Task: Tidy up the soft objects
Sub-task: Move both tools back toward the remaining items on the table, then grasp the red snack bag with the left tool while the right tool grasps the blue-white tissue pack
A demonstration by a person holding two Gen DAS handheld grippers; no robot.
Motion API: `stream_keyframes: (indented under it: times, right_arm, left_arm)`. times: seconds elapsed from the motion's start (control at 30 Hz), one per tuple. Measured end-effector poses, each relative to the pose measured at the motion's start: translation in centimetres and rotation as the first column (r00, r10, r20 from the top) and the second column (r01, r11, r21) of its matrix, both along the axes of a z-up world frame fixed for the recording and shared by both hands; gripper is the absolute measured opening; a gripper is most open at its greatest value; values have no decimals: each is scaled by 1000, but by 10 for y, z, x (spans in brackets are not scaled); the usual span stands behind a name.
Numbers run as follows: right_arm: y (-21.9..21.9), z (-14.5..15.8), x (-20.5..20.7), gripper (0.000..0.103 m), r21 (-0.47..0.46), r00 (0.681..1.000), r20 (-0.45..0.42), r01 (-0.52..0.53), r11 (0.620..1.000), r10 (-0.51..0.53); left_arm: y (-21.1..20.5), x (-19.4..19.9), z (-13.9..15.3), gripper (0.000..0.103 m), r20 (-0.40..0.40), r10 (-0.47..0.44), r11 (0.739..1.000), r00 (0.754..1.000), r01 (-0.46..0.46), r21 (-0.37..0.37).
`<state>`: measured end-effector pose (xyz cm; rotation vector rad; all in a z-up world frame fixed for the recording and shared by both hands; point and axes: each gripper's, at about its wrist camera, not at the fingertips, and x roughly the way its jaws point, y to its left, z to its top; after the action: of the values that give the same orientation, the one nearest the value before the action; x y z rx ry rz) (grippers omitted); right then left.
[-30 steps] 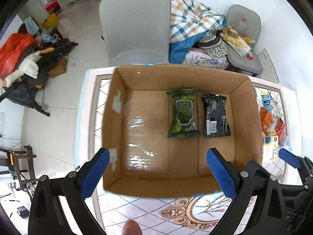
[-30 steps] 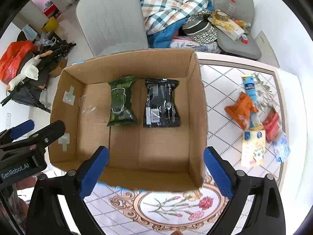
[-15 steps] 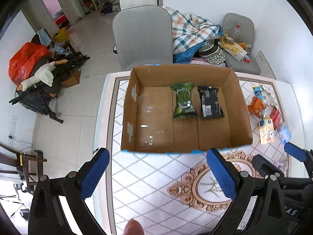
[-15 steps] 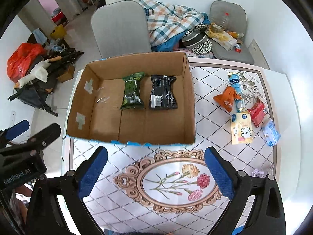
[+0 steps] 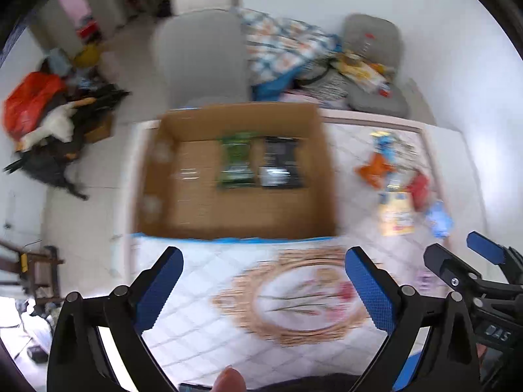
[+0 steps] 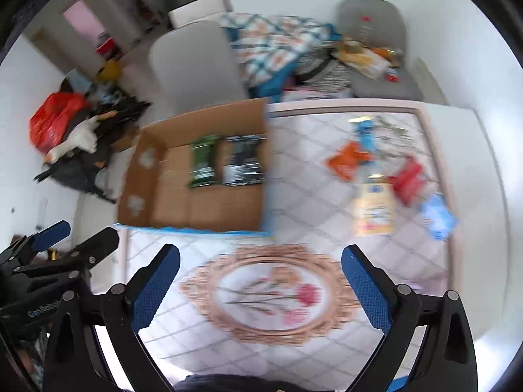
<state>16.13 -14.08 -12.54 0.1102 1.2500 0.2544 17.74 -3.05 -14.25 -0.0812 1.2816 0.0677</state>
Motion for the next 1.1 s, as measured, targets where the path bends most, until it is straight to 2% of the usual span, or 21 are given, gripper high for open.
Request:
stream_keyframes:
  times: [0.13,0.23,0.33,0.5,0.67,0.73,0.77,0.8,0.83,0.87,0.93,1.0,1.07,1.1]
  right_arm:
    - [-94,-25,21,101,-95,995,-22,97,991,-99]
    - [-167,-56,43,101,-171,984,-40,162,972,-171]
    - [-228,-100,70,101,-244,980,-78,160,956,-184]
    - [-281,-176,107,101,-247,960,-223,114,962,-171]
    - [-296,-236,132,100,-236,947,-306,29,971,-103]
    - [-295,-248,135,97,-213,943,-327,-11,977,-61]
    - [-293,-258,137,97,-195,933,-357,-40,980,-33]
    - [-292,-264,138,90,-194,928,-373,-50,980,-27]
    - [-292,-269,139,76,-198,921,-388,-56,978,-26]
    - [-293,-276,139,72,-203,910,-413,-55,978,-35]
    - [-300,-280,139,68,-185,895,-438,0,983,-82]
    - [-313,-280,137,62,-156,859,-482,107,982,-170]
    - [-326,-277,134,61,-119,833,-502,201,972,-233]
    - [-330,-274,134,62,-101,836,-490,228,968,-248]
  left_arm:
    - [-95,48,-43,101,-64,-138,989,988,134,-62]
    - [-147,85,-90,101,-137,-191,978,972,177,-109]
    - [-183,121,-137,101,-223,-220,970,950,190,-149]
    - [-235,155,-204,101,-367,-265,959,892,204,-198]
    - [-260,159,-248,101,-464,-269,963,844,219,-160]
    - [-262,158,-258,101,-486,-263,965,834,216,-151]
    - [-263,158,-263,101,-495,-253,967,831,212,-139]
    - [-263,157,-266,101,-499,-245,969,831,210,-126]
    - [-262,157,-268,101,-498,-235,972,835,208,-109]
    - [-261,156,-268,101,-492,-223,974,842,206,-89]
    - [-258,156,-261,101,-471,-210,976,857,213,-47]
    - [-256,157,-247,101,-442,-203,975,874,224,-4]
    - [-256,159,-229,101,-405,-207,971,890,237,26]
    - [-259,160,-218,101,-377,-215,968,901,249,42]
